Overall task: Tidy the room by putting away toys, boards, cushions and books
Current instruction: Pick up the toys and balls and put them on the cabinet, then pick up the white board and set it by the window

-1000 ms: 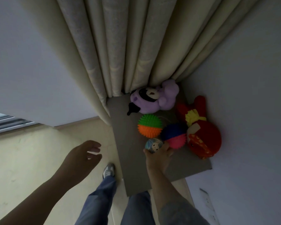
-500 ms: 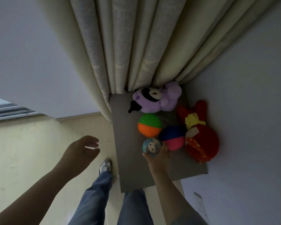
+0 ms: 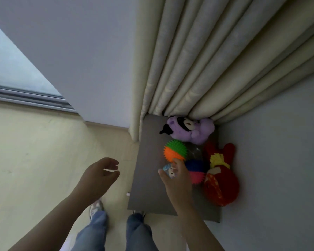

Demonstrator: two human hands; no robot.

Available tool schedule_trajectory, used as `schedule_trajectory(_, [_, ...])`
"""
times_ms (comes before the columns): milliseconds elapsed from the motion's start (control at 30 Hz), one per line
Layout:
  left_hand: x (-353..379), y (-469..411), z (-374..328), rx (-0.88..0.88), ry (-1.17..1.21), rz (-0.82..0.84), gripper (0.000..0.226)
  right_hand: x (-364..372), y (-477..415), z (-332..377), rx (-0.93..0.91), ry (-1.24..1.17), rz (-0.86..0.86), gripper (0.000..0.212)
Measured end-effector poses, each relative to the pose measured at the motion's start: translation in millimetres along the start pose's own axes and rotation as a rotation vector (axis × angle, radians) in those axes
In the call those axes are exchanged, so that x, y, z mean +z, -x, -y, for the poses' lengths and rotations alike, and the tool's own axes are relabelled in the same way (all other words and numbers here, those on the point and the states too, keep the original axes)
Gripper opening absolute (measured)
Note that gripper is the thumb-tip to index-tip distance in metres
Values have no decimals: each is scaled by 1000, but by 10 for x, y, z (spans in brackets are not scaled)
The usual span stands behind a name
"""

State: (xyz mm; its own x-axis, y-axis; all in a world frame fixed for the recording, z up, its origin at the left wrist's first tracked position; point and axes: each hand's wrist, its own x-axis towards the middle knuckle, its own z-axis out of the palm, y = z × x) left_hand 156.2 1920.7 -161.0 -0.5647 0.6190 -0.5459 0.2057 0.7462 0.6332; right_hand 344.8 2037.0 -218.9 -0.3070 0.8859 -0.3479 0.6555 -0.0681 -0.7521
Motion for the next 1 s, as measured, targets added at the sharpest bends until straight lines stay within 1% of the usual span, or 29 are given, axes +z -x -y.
schedule_trajectory(167, [-272,466,279,-65,139,-122,19,87,223,683,-174,-56,199,48])
schedule_trajectory(233, [-425,689,422,-92,211,-177,19,261,379,943,-260,-21,278,46])
schedule_trajectory(400, [-797,1246,902,-119,334,-318,19,751,913,1386,-364,-17,454,42])
schedule_trajectory(433, [-934,1505,1105,-141,373,-374,19,938,1153,1501,-408,5,510,40])
schedule_trajectory(500, [-1060,1798,1372,-160,415,-433,19,1148,1433,1595,-449,30,575,40])
schedule_trajectory(533, [-1168,2106,1625,-189,451,-497,19,1363,1750,1678,-495,58,639,40])
schedule_trajectory(600, [-1280,2503,2002,-218,493,-579,19,1637,2199,1744,-550,88,704,39])
schedule_trajectory(633, [-1357,2834,2269,-245,522,-639,19,1843,2574,1791,-583,99,756,38])
schedule_trajectory(700, [-1460,3239,2604,-263,556,-719,19,2097,3061,1837,-615,89,815,34])
schedule_trajectory(833, [-1629,4168,3355,-336,651,-903,21,2627,4138,1859,-672,90,985,30])
schedule_trajectory(1000, [-1611,5033,4091,-445,758,-1091,21,3148,5137,1841,-742,145,1164,28])
